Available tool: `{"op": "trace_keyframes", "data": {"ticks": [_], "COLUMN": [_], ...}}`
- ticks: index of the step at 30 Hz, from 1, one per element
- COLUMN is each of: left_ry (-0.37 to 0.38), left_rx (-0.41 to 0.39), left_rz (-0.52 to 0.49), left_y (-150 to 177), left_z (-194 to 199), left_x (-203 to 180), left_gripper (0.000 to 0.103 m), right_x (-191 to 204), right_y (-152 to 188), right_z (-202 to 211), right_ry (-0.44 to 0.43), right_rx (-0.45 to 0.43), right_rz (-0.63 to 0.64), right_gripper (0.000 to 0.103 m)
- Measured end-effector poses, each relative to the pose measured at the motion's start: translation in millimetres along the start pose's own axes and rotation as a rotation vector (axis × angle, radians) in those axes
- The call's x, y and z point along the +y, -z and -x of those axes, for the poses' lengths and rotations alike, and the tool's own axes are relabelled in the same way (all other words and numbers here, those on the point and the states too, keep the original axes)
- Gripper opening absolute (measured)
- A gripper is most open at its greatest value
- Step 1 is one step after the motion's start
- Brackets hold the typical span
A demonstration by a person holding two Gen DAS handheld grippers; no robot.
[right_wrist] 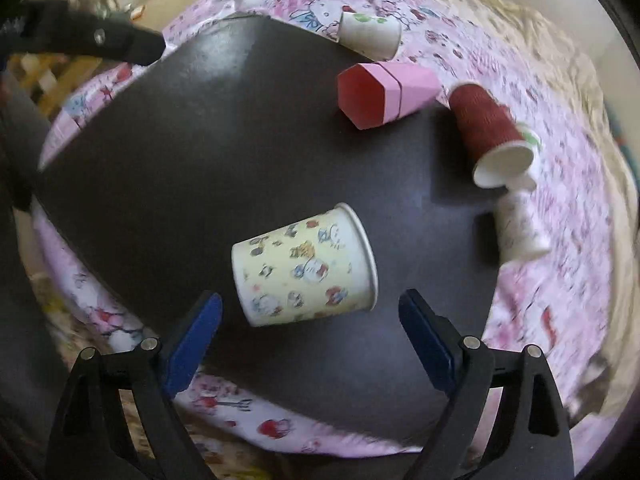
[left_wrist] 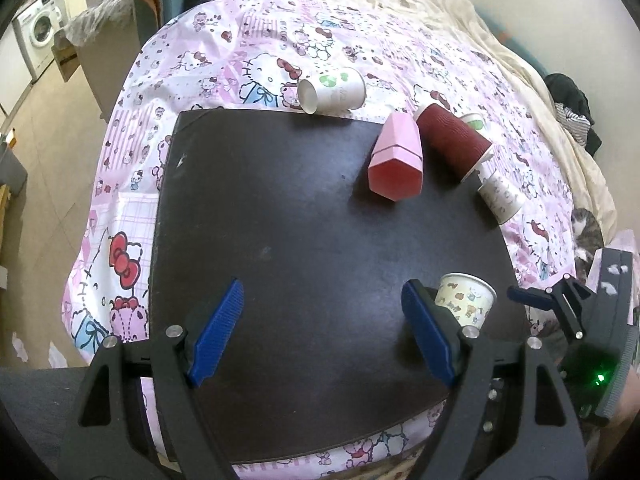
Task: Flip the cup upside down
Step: 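Close the right tool on the cup while the left tool opens and releases it, then roll the right tool to turn the held cup rim-down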
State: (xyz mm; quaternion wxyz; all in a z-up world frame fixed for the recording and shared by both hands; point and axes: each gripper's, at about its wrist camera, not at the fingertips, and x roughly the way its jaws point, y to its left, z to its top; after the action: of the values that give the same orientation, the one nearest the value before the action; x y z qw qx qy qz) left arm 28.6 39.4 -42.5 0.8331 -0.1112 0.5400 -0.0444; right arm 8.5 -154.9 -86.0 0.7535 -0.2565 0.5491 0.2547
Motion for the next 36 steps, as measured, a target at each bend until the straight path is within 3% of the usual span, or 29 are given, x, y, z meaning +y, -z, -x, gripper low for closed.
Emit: {"op": "trace_keyframes", "data": {"ticks": [3, 6, 7, 8, 9, 10, 12, 13, 15, 19, 21, 22, 23, 26, 30, 36], "left_ry": [-0.004, 0.004, 0.011, 0.013, 0.012, 0.009, -0.004, -0.014, -0.031, -0.067, -0.075, -0.063, -0.050, -0.036, -0.016, 0.018], "left_rx": [-0.002, -0.004, -0.010, -0.017, -0.023, -0.032, -0.047, -0.054, -0.067, -0.093, -0.103, -0.107, -0.108, -0.104, -0.100, -0.084], "left_rz": [0.012, 0.051, 0.069, 0.082, 0.087, 0.090, 0.088, 0.087, 0.094, 0.120, 0.144, 0.161, 0.174, 0.174, 0.187, 0.198], "left_y": [-2, -8, -10, -12, -13, -15, -18, -19, -22, -26, -26, -25, -25, -26, -27, -28], "left_z": [1, 2, 4, 7, 9, 12, 18, 22, 27, 38, 42, 43, 43, 42, 42, 39], "left_x": [4, 12, 16, 19, 21, 23, 27, 31, 39, 60, 69, 73, 76, 78, 79, 76], "left_gripper": [0.079, 0.079, 0.079, 0.079, 0.079, 0.079, 0.079, 0.079, 0.079, 0.079, 0.089, 0.091, 0.093, 0.093, 0.093, 0.093], "right_x": [7, 18, 29, 29, 38, 38, 45, 54, 57, 77, 85, 92, 92, 91, 89, 100], "right_y": [-3, -1, -4, -4, -7, -7, -11, -11, -9, 3, 10, 20, 20, 22, 15, 9], "right_z": [7, 22, 34, 34, 40, 40, 41, 34, 32, 5, -3, -15, -15, -28, -33, -52], "right_ry": [-0.042, -0.063, -0.025, -0.025, 0.014, 0.014, 0.041, 0.091, 0.112, 0.199, 0.237, 0.287, 0.287, 0.351, 0.370, 0.379], "right_rx": [-0.011, -0.011, -0.017, -0.017, -0.017, -0.017, 0.003, 0.042, 0.056, 0.114, 0.127, 0.115, 0.115, 0.087, 0.076, 0.070], "right_rz": [0.054, 0.223, 0.407, 0.407, 0.574, 0.574, 0.733, 0.921, 0.989, 1.342, 1.484, 1.653, 1.653, 1.850, 1.929, 2.122], "right_gripper": [0.091, 0.090, 0.090, 0.090, 0.090, 0.090, 0.087, 0.086, 0.082, 0.072, 0.067, 0.067, 0.067, 0.065, 0.060, 0.059]}}
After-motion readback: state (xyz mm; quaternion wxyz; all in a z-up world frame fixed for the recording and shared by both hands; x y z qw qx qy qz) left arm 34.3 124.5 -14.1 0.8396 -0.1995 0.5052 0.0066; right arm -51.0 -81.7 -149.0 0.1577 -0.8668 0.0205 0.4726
